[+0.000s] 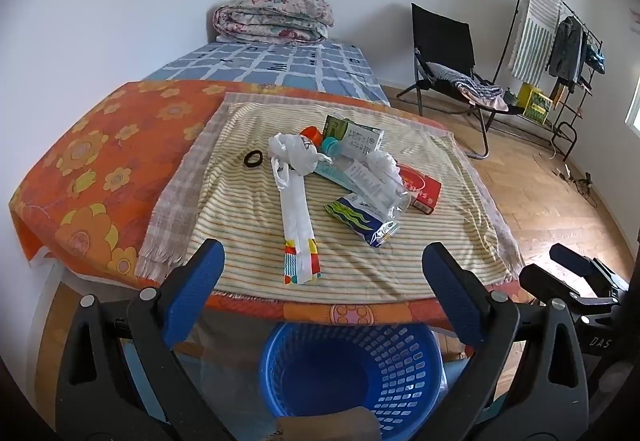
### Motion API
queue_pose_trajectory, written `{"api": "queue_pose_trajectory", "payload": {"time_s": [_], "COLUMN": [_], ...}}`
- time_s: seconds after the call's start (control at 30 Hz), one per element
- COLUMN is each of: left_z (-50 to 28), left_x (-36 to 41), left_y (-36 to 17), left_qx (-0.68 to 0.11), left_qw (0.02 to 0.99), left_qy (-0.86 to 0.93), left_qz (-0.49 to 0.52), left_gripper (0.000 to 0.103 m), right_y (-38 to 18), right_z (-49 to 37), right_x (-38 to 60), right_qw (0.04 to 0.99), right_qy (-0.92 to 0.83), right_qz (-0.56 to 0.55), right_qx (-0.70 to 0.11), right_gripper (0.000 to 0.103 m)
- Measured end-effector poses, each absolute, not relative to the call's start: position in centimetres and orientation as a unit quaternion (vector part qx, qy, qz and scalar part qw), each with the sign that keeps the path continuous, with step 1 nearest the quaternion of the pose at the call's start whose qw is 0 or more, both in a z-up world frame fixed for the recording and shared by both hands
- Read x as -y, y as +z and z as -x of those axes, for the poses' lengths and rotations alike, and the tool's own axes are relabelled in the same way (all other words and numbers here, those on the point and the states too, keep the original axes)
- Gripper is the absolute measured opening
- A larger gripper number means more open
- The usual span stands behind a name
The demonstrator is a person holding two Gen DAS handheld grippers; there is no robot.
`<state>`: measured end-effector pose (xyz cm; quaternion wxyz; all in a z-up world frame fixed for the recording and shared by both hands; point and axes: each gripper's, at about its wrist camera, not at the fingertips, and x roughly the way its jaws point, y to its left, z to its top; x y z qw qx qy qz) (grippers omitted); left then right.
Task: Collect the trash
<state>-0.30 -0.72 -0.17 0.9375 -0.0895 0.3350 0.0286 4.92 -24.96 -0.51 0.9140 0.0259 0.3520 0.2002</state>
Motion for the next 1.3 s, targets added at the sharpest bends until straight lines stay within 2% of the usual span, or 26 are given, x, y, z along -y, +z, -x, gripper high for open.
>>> {"api": "queue_pose_trajectory", "payload": {"time_s": [1.3], "left_z": [0.15], "left_x": [0.53], "left_y": [-0.37], "left_qx": [-0.340], "left_qw": [0.935], "left_qy": [0.029], "left_qz": [0.092], "left_gripper": [0.101], "right_y": [-0.69], "right_z": [-4.85], "right_x": [25.01], "right_qw": [0.910], "right_qy": [0.203], "right_qz": [-0.037], "right_qx": [-0.358], "right_gripper": [0.102]}}
